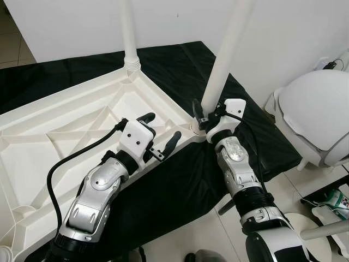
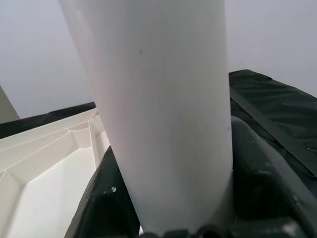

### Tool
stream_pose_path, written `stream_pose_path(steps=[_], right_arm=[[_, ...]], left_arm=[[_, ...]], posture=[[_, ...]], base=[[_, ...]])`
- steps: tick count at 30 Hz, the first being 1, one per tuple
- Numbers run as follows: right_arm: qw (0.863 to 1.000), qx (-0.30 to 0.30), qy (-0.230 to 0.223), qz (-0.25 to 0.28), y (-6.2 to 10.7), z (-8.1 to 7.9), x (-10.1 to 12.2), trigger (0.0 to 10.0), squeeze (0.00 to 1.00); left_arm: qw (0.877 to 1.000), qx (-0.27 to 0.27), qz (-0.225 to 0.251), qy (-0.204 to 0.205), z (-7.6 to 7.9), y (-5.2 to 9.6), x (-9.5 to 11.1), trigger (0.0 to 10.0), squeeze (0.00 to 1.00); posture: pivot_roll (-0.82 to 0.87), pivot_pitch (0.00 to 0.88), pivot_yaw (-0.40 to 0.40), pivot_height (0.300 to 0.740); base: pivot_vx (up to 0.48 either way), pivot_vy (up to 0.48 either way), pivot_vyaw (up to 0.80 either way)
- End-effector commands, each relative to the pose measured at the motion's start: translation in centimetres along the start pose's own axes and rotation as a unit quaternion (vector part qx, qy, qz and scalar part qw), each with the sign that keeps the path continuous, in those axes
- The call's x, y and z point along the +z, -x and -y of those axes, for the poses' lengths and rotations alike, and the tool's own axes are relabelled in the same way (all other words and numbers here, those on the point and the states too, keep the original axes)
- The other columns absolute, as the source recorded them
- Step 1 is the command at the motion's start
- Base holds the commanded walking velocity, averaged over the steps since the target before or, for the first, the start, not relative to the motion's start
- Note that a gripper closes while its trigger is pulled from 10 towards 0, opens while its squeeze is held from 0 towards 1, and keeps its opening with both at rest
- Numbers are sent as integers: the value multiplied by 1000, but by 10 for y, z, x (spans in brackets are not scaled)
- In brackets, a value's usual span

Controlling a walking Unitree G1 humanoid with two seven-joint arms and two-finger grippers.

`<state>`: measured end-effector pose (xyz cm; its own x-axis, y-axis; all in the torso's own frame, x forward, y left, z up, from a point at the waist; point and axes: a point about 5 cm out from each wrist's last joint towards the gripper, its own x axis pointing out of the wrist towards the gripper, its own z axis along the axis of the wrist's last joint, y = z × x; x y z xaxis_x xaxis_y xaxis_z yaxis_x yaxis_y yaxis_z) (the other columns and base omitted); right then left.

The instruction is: Building children table

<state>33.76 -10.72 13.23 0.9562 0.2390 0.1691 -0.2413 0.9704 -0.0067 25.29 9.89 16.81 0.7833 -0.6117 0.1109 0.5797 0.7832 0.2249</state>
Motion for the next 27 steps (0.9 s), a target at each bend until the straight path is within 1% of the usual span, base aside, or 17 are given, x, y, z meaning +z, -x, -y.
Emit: stream_pose_path(steps=[1, 2, 5, 8, 11, 12, 14, 18, 24, 25, 26, 27], right_arm=[[984, -61, -19, -169, 36, 18, -66, 10000, 0], [983, -75, -21, -164, 34, 17, -64, 10000, 0], [983, -88, -21, -159, 33, 16, -62, 10000, 0], [979, -135, -11, -150, 30, 11, -62, 10000, 0], [979, -143, -9, -147, 29, 7, -62, 10000, 0], [977, -156, -5, -143, 28, 4, -61, 10000, 0], [979, -153, 3, -134, 23, -5, -58, 10000, 0], [981, -143, 3, -130, 23, -9, -57, 10000, 0], [984, -145, 10, -107, 21, -5, -49, 10000, 0], [984, -149, 14, -96, 19, -3, -44, 10000, 0], [984, -149, 14, -96, 19, -3, -44, 10000, 0], [985, -151, 20, -80, 17, -2, -37, 10000, 0]], left_arm=[[1000, -17, -2, -3, 3, 0, 1, 10000, 0], [1000, -17, -2, -3, 3, -1, 1, 10000, 0], [1000, -18, -3, -3, 3, -1, 1, 10000, 0], [1000, -19, -2, -3, 3, -1, 1, 10000, 0], [1000, -21, -2, -3, 4, -2, 1, 10000, 0], [1000, -22, -3, -3, 4, -1, 2, 10000, 0], [1000, -24, -4, -5, 4, 0, 2, 10000, 0], [1000, -20, -4, -4, 2, 1, 3, 10000, 0], [1000, -16, -1, 0, 3, -3, 4, 10000, 0], [1000, -17, 1, 1, 4, -4, 4, 10000, 0], [1000, -17, 1, 1, 4, -4, 4, 10000, 0], [1000, -20, 5, 2, 5, -7, 5, 10000, 0]], posture=[[-2, 61, 20, 740], [-2, 60, 20, 740], [-2, 60, 20, 740], [-1, 60, 23, 740], [7, 62, 28, 740], [11, 63, 31, 740], [20, 65, 29, 740], [24, 68, 26, 740], [12, 65, 22, 740], [10, 64, 21, 740], [10, 64, 21, 740], [2, 60, 19, 740]], base=[[0, 0, 0], [0, 0, 0], [0, 0, 0], [0, 0, 0], [0, 0, 0], [0, 0, 0], [0, 0, 0], [0, 0, 0], [0, 0, 0], [0, 0, 0], [0, 0, 0], [0, 0, 0]])
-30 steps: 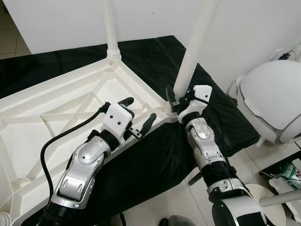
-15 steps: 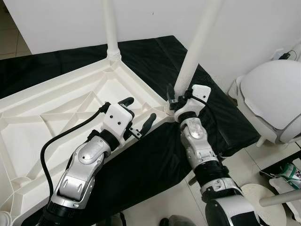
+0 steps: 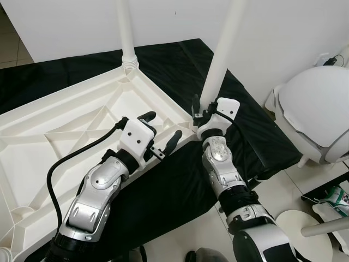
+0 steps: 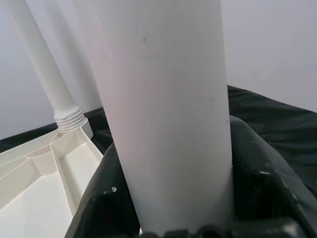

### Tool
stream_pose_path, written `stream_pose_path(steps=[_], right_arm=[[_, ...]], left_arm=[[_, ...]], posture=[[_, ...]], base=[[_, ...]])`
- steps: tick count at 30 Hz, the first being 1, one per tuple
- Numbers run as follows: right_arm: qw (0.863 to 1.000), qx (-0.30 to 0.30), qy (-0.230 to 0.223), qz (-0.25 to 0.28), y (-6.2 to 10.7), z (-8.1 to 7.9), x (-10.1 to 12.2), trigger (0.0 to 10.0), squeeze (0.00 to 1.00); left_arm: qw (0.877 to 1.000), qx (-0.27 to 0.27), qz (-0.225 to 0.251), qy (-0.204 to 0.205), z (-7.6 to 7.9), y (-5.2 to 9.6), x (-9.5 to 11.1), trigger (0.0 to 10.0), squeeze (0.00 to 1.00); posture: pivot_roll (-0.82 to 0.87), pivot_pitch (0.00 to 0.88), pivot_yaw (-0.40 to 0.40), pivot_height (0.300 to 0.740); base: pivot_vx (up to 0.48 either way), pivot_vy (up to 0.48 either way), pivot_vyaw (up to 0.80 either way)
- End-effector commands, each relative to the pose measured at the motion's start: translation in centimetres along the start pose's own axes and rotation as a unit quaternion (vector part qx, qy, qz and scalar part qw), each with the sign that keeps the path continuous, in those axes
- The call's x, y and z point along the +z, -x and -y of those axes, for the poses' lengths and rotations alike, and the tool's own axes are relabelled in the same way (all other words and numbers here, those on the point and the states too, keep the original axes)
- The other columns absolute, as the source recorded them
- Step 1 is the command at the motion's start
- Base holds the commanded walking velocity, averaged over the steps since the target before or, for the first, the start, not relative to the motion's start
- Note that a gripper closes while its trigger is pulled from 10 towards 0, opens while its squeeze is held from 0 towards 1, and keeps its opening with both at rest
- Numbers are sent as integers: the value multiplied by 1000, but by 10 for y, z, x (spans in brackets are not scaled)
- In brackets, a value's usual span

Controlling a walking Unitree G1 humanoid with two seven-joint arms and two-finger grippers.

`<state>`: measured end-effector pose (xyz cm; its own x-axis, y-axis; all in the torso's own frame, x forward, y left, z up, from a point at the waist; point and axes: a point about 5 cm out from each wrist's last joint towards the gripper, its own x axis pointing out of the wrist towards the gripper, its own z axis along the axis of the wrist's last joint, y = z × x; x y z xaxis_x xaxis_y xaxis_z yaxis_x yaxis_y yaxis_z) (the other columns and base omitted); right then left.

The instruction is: Building children table

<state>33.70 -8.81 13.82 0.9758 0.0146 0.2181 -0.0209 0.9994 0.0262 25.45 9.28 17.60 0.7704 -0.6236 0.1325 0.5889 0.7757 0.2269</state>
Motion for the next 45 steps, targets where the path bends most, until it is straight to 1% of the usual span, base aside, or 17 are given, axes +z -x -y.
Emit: stream_pose_path(steps=[1, 2, 3, 4, 5, 9, 17, 19, 24, 27, 29, 30, 32, 33, 35, 37, 45], right_arm=[[995, -41, 27, -88, 17, 23, -35, 10000, 0], [997, -39, 31, -65, 13, 23, -25, 10000, 0], [997, -39, 31, -65, 13, 23, -25, 10000, 0], [999, -32, 27, -15, 5, 22, -1, 10000, 0], [999, -32, 27, -15, 5, 22, -1, 10000, 0], [999, -28, 24, 25, -3, 21, 21, 10000, 0], [999, -28, 14, 33, -6, 20, 29, 10000, 0], [999, -26, 16, 34, -5, 19, 28, 10000, 0], [1000, -25, 16, 4, 1, 19, 17, 10000, 0], [999, -38, 4, -22, 2, 22, 8, 10000, 0], [999, -38, 4, -22, 2, 22, 8, 10000, 0], [999, -43, 1, -27, 2, 23, 6, 10000, 0], [996, -83, -10, -41, 2, 28, 2, 10000, 0], [996, -83, -10, -41, 2, 28, 2, 10000, 0], [992, -113, -11, -54, 3, 32, -3, 10000, 0], [991, -123, -11, -57, 4, 33, -5, 10000, 0], [991, -112, 6, -78, 4, 29, -14, 10000, 0]], left_arm=[[1000, -16, -5, 2, 4, -4, -2, 10000, 0], [1000, -18, -2, 2, 4, -6, -2, 10000, 0], [1000, -18, -2, 2, 4, -6, -2, 10000, 0], [1000, -21, 1, 2, 5, -10, -1, 10000, 0], [1000, -21, 1, 2, 5, -10, -1, 10000, 0], [1000, -24, 3, 1, 5, -13, -1, 10000, 0], [1000, -27, 6, 2, 7, -16, -1, 10000, 0], [1000, -27, 6, 1, 6, -16, -1, 10000, 0], [1000, -27, 8, 1, 6, -16, -1, 10000, 0], [1000, -28, 7, 1, 7, -16, -2, 10000, 0], [1000, -28, 7, 1, 7, -16, -2, 10000, 0], [1000, -28, 7, 1, 8, -16, -2, 10000, 0], [1000, -28, 8, 1, 7, -16, -1, 10000, 0], [1000, -28, 8, 1, 7, -16, -1, 10000, 0], [1000, -28, 7, 0, 6, -16, -1, 10000, 0], [1000, -28, 7, 0, 6, -16, -1, 10000, 0], [1000, -31, 7, 0, 6, -16, -1, 10000, 0]], posture=[[-5, 54, 16, 740], [-7, 53, 16, 740], [-7, 53, 16, 740], [-19, 45, 15, 740], [-19, 45, 15, 740], [-28, 33, 16, 740], [-31, 24, 14, 740], [-31, 22, 12, 740], [-27, 18, 9, 740], [-26, 17, 10, 740], [-26, 17, 10, 740], [-26, 17, 10, 740], [-23, 19, 13, 740], [-23, 19, 13, 740], [-24, 20, 16, 740], [-27, 23, 19, 740], [-26, 33, 23, 740]], base=[[0, 0, 0], [0, 0, 0], [0, 0, 0], [0, 0, 0], [0, 0, 0], [0, 0, 0], [0, 0, 0], [0, 0, 0], [0, 0, 0], [0, 0, 0], [0, 0, 0], [0, 0, 0], [0, 0, 0], [0, 0, 0], [0, 0, 0], [0, 0, 0], [0, 0, 0]])
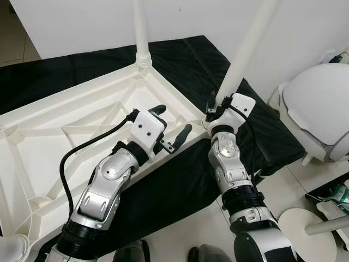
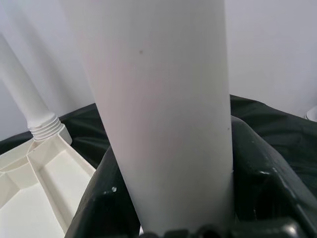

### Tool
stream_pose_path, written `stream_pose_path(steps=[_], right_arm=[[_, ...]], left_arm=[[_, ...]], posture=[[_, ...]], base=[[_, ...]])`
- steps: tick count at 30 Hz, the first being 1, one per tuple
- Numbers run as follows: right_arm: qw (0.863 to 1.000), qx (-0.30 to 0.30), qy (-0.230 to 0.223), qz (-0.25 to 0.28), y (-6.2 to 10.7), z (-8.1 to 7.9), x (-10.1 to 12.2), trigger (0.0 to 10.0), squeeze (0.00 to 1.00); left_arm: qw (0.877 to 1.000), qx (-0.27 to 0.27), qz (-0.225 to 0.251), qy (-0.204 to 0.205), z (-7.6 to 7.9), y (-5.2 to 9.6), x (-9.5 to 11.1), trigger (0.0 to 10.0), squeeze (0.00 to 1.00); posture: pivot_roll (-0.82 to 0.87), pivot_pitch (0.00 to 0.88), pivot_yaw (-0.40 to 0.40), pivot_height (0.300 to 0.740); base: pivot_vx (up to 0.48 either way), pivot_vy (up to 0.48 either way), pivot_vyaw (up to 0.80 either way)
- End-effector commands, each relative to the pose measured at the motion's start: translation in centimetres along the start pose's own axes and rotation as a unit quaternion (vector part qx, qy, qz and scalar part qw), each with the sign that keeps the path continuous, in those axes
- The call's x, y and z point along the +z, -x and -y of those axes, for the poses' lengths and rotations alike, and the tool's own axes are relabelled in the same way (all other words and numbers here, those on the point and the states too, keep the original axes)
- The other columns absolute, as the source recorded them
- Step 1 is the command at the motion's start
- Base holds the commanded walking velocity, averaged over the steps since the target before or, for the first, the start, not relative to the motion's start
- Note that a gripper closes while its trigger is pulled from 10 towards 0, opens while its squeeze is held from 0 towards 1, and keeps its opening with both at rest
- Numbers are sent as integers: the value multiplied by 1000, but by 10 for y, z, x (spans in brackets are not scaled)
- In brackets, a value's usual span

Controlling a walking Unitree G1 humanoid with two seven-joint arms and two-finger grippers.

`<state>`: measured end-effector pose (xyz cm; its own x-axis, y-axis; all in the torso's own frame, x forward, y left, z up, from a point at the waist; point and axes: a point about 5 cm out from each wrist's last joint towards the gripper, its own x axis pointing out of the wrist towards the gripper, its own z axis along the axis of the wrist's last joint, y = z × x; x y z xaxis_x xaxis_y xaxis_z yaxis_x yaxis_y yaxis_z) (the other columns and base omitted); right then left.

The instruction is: Building children table

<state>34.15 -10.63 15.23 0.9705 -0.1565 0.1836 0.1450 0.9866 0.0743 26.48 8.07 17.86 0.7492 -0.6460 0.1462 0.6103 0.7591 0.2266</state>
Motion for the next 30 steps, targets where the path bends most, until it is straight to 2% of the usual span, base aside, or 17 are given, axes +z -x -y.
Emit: stream_pose_path(steps=[1, 9, 16, 17, 18, 19, 30], right_arm=[[997, -26, 18, -63, 8, 13, -28, 10000, 0], [997, -9, 25, -69, 7, 5, -31, 10000, 0], [997, 7, 31, -65, 7, 5, -32, 10000, 0], [997, 15, 32, -62, 7, 5, -32, 10000, 294], [997, 15, 32, -62, 7, 5, -32, 10000, 294], [998, 26, 27, -60, 8, 6, -32, 10000, 1000], [996, 75, 4, -36, 1, 12, -26, 10000, 1000]], left_arm=[[1000, -17, -3, -2, 4, 0, -2, 10000, 0], [1000, -14, -3, 0, 4, 1, -2, 10000, 0], [1000, -12, -3, 1, 4, 1, -1, 10000, 0], [1000, -11, -3, 2, 4, 2, -1, 10000, 0], [1000, -11, -3, 2, 4, 2, -1, 10000, 0], [1000, -10, -4, 2, 4, 2, -2, 10000, 0], [1000, -7, -4, 3, 5, 2, -2, 10000, 0]], posture=[[-26, 33, 23, 740], [-25, 40, 17, 740], [-21, 44, 13, 740], [-21, 45, 11, 740], [-21, 45, 11, 740], [-21, 46, 10, 740], [-25, 45, 6, 740]], base=[[0, 0, 0], [0, 0, 0], [0, 0, 0], [0, 0, 0], [0, 0, 0], [0, 0, 0], [0, 0, 0]])
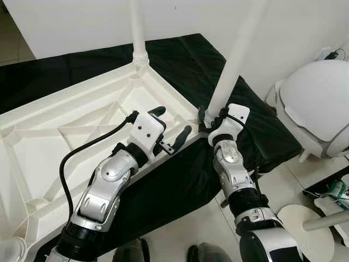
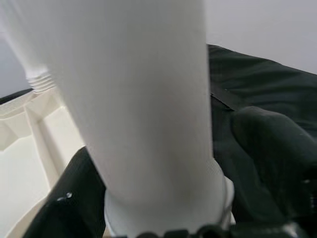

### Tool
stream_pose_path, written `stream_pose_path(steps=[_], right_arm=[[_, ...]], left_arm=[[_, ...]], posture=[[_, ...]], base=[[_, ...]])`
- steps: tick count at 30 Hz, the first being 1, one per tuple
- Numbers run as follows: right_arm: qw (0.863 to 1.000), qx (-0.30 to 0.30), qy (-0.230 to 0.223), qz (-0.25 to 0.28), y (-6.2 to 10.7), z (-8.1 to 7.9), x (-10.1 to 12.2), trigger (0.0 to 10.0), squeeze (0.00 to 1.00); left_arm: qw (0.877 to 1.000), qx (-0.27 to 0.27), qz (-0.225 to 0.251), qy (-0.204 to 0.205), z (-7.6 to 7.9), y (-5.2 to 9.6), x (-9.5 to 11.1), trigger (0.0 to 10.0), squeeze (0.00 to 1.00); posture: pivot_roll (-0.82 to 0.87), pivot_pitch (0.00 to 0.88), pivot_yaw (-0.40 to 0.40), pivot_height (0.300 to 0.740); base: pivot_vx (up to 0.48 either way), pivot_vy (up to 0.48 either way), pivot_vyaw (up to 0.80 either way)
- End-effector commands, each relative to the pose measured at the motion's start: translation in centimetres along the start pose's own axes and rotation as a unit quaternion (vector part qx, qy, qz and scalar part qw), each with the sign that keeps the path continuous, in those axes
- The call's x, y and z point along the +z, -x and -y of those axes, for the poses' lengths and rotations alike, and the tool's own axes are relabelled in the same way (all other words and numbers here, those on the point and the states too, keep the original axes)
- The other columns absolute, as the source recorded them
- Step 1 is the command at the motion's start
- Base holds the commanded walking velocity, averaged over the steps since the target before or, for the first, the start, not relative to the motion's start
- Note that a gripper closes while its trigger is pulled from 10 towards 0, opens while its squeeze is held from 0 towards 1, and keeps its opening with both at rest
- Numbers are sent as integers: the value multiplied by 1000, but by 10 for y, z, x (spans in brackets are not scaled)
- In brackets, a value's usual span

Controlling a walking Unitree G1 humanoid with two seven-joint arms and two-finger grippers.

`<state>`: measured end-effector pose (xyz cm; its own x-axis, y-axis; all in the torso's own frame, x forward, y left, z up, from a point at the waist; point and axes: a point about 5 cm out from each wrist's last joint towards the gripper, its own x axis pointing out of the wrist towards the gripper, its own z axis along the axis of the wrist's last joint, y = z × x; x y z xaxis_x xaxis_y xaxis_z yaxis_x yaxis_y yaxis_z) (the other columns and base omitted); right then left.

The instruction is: Building children table

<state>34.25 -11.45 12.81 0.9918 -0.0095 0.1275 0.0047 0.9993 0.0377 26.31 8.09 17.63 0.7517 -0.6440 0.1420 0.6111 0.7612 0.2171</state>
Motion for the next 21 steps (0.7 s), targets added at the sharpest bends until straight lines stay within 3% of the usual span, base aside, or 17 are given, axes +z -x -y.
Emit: stream_pose_path(steps=[1, 6, 9, 10, 12, 13, 17, 18, 21], right_arm=[[1000, 3, -3, -3, -1, 3, -2, 10000, 1000], [1000, 19, -5, 5, -2, 5, 1, 10000, 1000], [997, 80, -14, 14, -7, 10, 8, 10000, 988], [995, 97, -14, 16, -8, 11, 10, 10000, 251], [994, 106, -14, 17, -9, 11, 11, 10000, 251], [993, 115, -17, 15, -9, 13, 11, 10000, 0], [989, 145, -16, 19, -12, 16, 14, 10000, 0], [989, 147, -13, 22, -14, 19, 16, 0, 0], [989, 148, -11, 28, -18, 24, 21, 0, 0]], left_arm=[[1000, -8, -1, -1, 3, 0, 0, 10000, 0], [1000, -9, -1, -1, 4, 0, 0, 10000, 0], [1000, -10, -3, -1, 5, 1, 0, 10000, 0], [1000, -11, -3, -1, 5, 1, 0, 10000, 0], [1000, -11, -4, 0, 5, 1, -1, 10000, 0], [1000, -13, -4, 0, 6, 1, -1, 10000, 0], [1000, -15, -4, 0, 7, 2, -1, 10000, 0], [1000, -16, -4, 0, 7, 2, -1, 10000, 0], [1000, -17, -5, 0, 7, 2, -1, 10000, 0]], posture=[[-25, 45, 6, 740], [-26, 48, 5, 740], [-27, 53, 4, 740], [-27, 55, 4, 740], [-27, 55, 4, 740], [-27, 55, 4, 740], [-27, 59, 5, 740], [-27, 59, 5, 740], [-25, 59, 6, 740]], base=[[0, 0, 0], [0, 0, 0], [0, 0, 0], [0, 0, 0], [0, 0, 0], [0, 0, 0], [0, 0, 0], [0, 0, 0], [0, 0, 0]])
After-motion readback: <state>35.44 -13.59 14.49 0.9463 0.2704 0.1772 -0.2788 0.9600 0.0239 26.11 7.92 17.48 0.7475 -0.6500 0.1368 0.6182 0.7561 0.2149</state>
